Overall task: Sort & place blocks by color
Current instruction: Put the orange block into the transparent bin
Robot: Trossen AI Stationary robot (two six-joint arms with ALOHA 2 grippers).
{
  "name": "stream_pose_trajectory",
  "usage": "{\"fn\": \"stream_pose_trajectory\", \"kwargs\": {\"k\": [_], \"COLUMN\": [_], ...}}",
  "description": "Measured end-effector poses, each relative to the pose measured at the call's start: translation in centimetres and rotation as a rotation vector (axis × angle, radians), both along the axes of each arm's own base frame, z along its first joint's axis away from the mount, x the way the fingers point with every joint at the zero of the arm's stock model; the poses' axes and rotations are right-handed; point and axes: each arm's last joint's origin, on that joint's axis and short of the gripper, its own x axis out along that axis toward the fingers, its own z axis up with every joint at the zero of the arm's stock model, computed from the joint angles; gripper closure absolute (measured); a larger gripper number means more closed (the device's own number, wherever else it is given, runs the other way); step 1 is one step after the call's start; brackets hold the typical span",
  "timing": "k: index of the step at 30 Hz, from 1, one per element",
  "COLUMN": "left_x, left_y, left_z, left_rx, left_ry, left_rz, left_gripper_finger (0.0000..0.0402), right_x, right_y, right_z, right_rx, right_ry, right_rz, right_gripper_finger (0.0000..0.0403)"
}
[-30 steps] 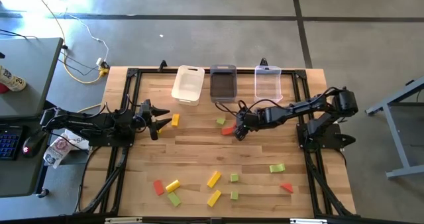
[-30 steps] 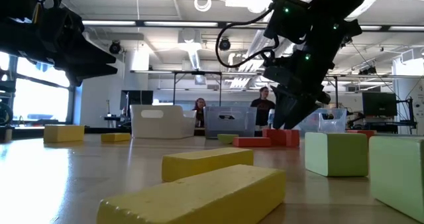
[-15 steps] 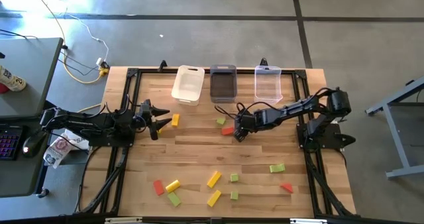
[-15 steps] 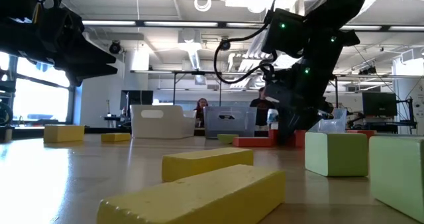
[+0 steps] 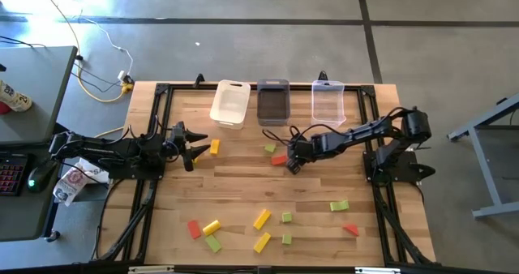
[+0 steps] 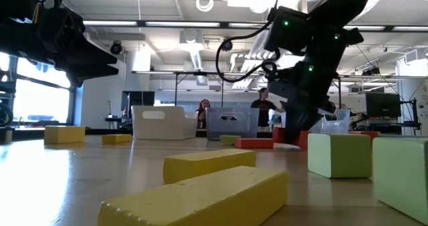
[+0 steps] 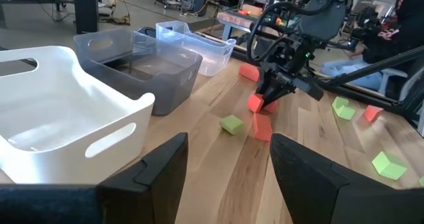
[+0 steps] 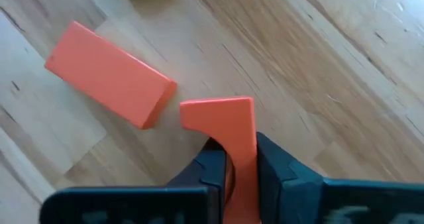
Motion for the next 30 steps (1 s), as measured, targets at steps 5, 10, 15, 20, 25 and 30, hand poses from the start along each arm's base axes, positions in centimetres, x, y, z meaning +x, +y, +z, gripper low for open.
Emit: {"fn": "stream_pose_trajectory", "kwargs": {"k": [5,10,15,20,25,30], "left_x": [0.0,0.0,0.0,0.0,0.0,0.0], "left_y": [0.0,0.0,0.0,0.0,0.0,0.0], "left_z": [0.0,0.0,0.0,0.0,0.0,0.0], "left_rx": [0.002,0.002,0.002,0.0,0.0,0.0], "left_ry": [0.001,0.001,0.001,0.0,0.0,0.0], "left_rz": [0.0,0.0,0.0,0.0,-0.001,0.0], "left_gripper_finger": [0.02,0.02,0.02,0.02,0.02,0.02], "right_x": [-0.7,-1.5,-2.7,-4.0,-5.3,-6.5], "right_y": [0.0,-0.2,-1.2,-2.5,-4.1,-5.8], "right_z": [1.6,3.7,5.9,7.9,9.8,10.8], "right_rx": [-0.015,-0.079,-0.149,-0.22,-0.334,-0.444], "right_ry": [-0.023,-0.066,-0.104,-0.143,-0.168,-0.144], "right_rz": [-0.006,0.005,-0.019,-0.047,-0.082,-0.136], "right_gripper_finger": [0.0364,0.0384,0.0381,0.037,0.0381,0.0377]}}
